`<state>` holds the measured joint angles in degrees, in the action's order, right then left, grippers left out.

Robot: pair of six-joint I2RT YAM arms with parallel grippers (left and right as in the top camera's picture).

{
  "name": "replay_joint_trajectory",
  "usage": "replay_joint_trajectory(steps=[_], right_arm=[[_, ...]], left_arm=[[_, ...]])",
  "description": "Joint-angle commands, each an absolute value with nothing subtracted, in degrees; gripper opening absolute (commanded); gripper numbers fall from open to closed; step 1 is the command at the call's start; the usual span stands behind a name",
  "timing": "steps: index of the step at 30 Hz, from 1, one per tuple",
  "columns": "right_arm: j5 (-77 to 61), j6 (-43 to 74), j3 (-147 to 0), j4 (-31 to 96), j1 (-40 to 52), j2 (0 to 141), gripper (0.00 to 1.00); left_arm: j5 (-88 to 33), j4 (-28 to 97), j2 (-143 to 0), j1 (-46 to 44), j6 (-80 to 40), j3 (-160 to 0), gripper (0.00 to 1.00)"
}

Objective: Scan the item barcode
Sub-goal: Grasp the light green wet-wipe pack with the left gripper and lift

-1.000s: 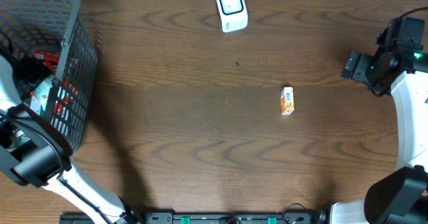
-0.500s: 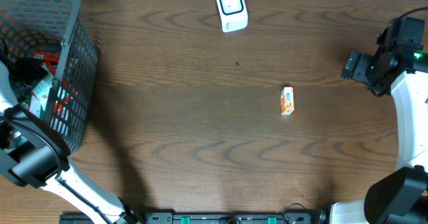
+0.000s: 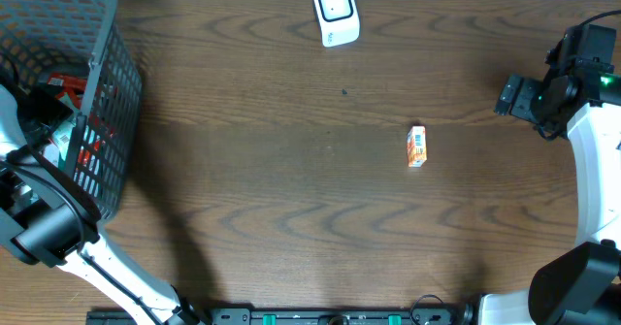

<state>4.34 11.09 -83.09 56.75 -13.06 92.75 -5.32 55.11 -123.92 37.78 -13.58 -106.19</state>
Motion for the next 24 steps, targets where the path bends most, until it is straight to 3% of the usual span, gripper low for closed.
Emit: replay_joint_trajectory(steps=[1, 5, 10, 21, 24], right_arm=[[4.6, 11.1, -83.6, 56.8, -13.1, 92.6, 0.99], [4.6, 11.1, -83.6, 56.8, -13.1, 92.6, 0.99], [4.6, 11.1, -83.6, 56.8, -13.1, 92.6, 0.99], [4.6, 11.1, -83.6, 56.8, -13.1, 92.6, 0.99], [4.6, 11.1, -83.6, 56.8, -13.1, 92.6, 0.99]], left_arm=[[-4.1, 55.3, -125.2, 38.1, -13.6, -104.7, 0.51], [-4.1, 55.2, -125.2, 38.1, -14.0, -104.4, 0.41], [-4.8, 55.2, -125.1, 38.1, -15.3, -104.5, 0.2], [-5.6, 54.7, -114.0, 38.1, -15.3, -108.4, 0.19], [-5.6, 53.0, -106.2, 38.1, -15.5, -108.5, 0.13]])
